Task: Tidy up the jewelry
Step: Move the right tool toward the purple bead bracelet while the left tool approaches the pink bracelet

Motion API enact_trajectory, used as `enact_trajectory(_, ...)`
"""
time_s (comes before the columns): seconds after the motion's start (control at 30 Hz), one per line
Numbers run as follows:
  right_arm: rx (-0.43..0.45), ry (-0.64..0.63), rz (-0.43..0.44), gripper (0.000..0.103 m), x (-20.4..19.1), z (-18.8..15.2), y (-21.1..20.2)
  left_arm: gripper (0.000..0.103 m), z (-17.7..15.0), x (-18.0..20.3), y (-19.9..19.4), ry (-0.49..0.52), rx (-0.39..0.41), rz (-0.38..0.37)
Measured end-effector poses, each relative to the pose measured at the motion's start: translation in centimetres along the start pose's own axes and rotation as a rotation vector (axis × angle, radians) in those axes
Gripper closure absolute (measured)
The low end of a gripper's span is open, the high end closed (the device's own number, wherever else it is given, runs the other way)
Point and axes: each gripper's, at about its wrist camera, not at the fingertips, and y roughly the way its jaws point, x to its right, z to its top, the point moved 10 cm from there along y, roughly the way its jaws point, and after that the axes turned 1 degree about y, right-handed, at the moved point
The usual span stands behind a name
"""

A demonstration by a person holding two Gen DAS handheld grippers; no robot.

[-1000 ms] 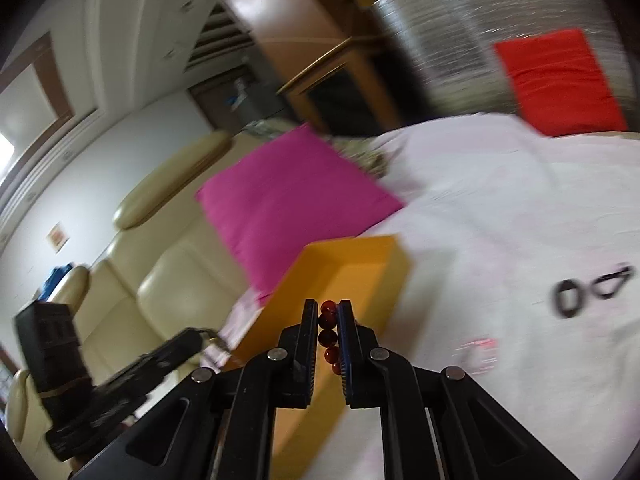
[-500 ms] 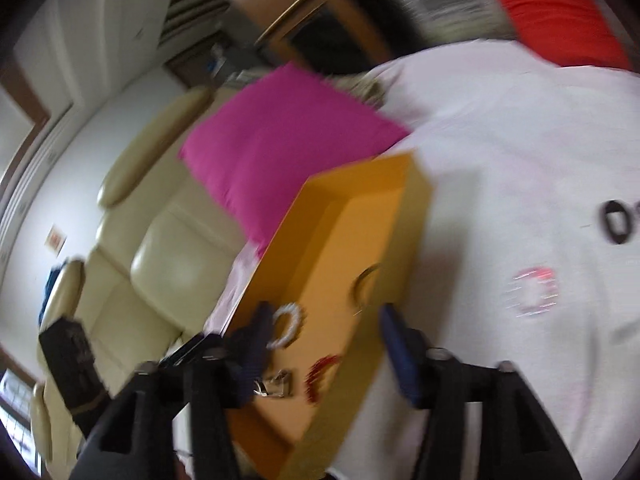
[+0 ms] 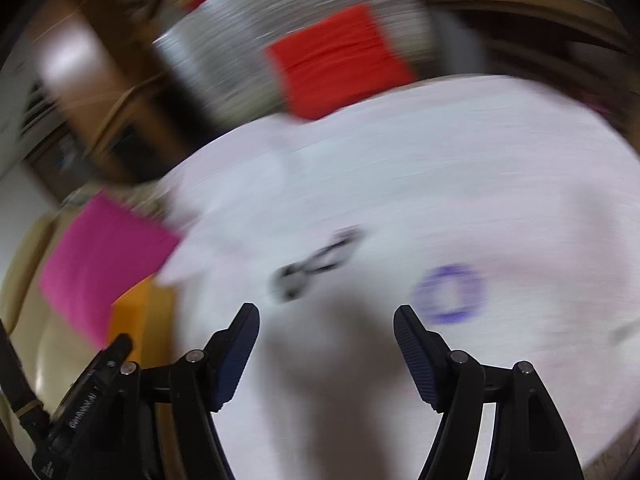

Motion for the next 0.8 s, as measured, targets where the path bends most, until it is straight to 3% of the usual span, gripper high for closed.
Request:
enact_trajectory(0.1, 0.018, 0.047, -0.092, 0.030, 4.6, 0.9, -0.8, 0.025, -1.3, 3.4, 1.5, 0.127, 0.005, -0.031)
enact_trajectory(0.17, 0.025, 0.067, -0.125, 0.030, 6.7, 1.0, -1.3, 0.025, -3.3, 5.2, 2.8, 0.234, -0.052, -0.023)
enact_trajectory(0.23, 0.044, 0.084, -0.173, 0.030, 8.5, 0.9, -2.2, 0.025, -4.1, 6.5, 3.4, 0.264, -0.093, -0.046)
enact_trajectory(0.37, 0.106, 0.096, -0.218, 0.029, 10.5, 0.0, -4.9, 0.025, -4.3, 7.9, 2.0, 0.306, -0.026, -0.066)
enact_trajectory(0.63, 0.115, 0.001, -0.214, 0.029, 8.2, -3.7, -9.3, 0.024, -7.8, 6.9, 0.7, 0.447, 0.049, -0.035)
enact_trajectory(0.8, 0.135, -0.133, -0.247, 0.024, 6.0, -5.4, -11.1, 0.024, -7.4, 4.7, -0.1, 0.400, 0.077, -0.025)
